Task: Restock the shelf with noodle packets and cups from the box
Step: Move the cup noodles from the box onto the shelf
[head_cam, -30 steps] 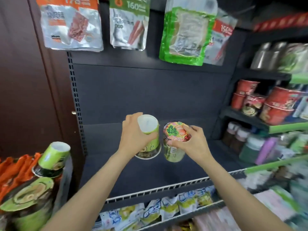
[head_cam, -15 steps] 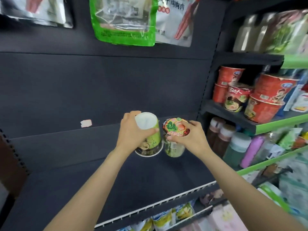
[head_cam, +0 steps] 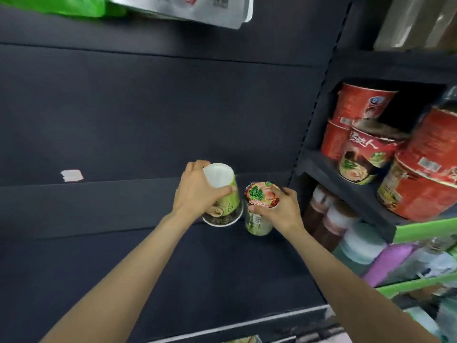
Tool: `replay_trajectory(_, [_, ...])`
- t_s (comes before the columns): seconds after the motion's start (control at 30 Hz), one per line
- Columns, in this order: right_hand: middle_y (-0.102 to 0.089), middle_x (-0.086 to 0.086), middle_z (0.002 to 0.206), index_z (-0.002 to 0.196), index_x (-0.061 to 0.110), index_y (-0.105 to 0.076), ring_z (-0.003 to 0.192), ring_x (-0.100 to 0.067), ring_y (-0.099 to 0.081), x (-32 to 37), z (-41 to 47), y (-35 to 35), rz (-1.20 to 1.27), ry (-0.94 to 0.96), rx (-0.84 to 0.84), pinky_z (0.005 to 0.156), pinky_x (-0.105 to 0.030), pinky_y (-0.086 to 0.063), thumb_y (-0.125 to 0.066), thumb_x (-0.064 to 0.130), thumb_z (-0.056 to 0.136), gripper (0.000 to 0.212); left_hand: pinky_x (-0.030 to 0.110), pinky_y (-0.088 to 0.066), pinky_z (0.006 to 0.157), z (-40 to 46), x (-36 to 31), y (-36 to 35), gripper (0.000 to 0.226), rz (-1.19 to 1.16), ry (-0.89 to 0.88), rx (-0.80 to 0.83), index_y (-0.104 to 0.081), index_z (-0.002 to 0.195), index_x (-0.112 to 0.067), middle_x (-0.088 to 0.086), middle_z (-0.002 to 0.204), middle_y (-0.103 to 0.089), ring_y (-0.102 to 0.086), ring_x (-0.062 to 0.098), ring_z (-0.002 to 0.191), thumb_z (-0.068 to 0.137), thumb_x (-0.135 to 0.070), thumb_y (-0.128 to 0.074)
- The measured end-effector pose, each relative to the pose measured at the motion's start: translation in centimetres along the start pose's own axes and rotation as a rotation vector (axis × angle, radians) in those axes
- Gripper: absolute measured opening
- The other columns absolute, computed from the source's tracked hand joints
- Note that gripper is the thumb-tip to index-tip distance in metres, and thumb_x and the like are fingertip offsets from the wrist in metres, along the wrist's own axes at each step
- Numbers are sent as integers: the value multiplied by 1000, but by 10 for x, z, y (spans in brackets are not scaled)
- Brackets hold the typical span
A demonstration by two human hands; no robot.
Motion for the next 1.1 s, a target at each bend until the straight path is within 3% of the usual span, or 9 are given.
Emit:
replay_trajectory(0.23, [-29,-6,138,127,16,-56,126,-19,-39,-45,43,-10,28,11,73,96,-12,-25,-84,34,66,69,41,-49,86,16,0,-41,75,67,77,7,-46,126,-18,-1,121,-46,-49,20,112,65,-46,-80])
replay_trajectory(0.37, [-29,-6,136,126,13,-56,123,-21,-42,-62,57,-23,47,4,79,99,-15,-30,-84,31,67,68,42,-51,87,21,2,-56,74,56,75,50,-46,127,-17,-1,121,-44,-48,20,111,65,-39,-80])
replay_trajectory(0.57, [-25,-6,139,131,11,-50,127,-22,-39,-89,65,-38,78,-16,133,105,-22,-32,-84,28,68,73,24,-38,79,26,7,-63,69,40,70,40,-48,125,-18,-7,113,-41,-44,10,99,66,-35,-81])
replay_trajectory(0.7, [-19,-6,145,132,11,-48,132,-25,-33,-111,69,-43,84,-56,161,111,-33,-32,-82,28,69,74,24,-37,78,25,11,-66,68,25,70,31,-49,123,-19,-8,112,-43,-44,9,99,65,-36,-82])
replay_trajectory(0.8, [-9,-4,153,140,13,-39,139,-24,-25,-123,74,-42,78,-114,218,112,-32,-28,-77,34,75,78,22,-36,80,24,12,-68,69,22,65,41,-50,123,-19,-7,114,-45,-44,8,100,65,-36,-82])
replay_trajectory(1.0, [14,0,158,150,29,-11,145,-26,6,-128,76,-38,-322,-125,396,116,-42,-11,-55,60,84,86,18,-34,82,24,6,-78,65,-20,69,46,-51,122,-17,-7,114,-47,-43,6,101,67,-34,-82])
replay_trajectory(1.1, [12,-4,158,149,30,-17,145,-27,9,-114,76,-34,-452,-56,370,116,-42,-9,-51,59,87,76,19,-35,83,25,4,-84,66,-57,80,34,-51,122,-16,-3,118,-49,-44,8,102,67,-32,-82])
Point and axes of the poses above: each hand's wrist, its own z-axis towards the middle knuckle, its own y-axis out of the back of the hand, x = y × z, the point moved 6 cm from there along z, towards the middle knuckle
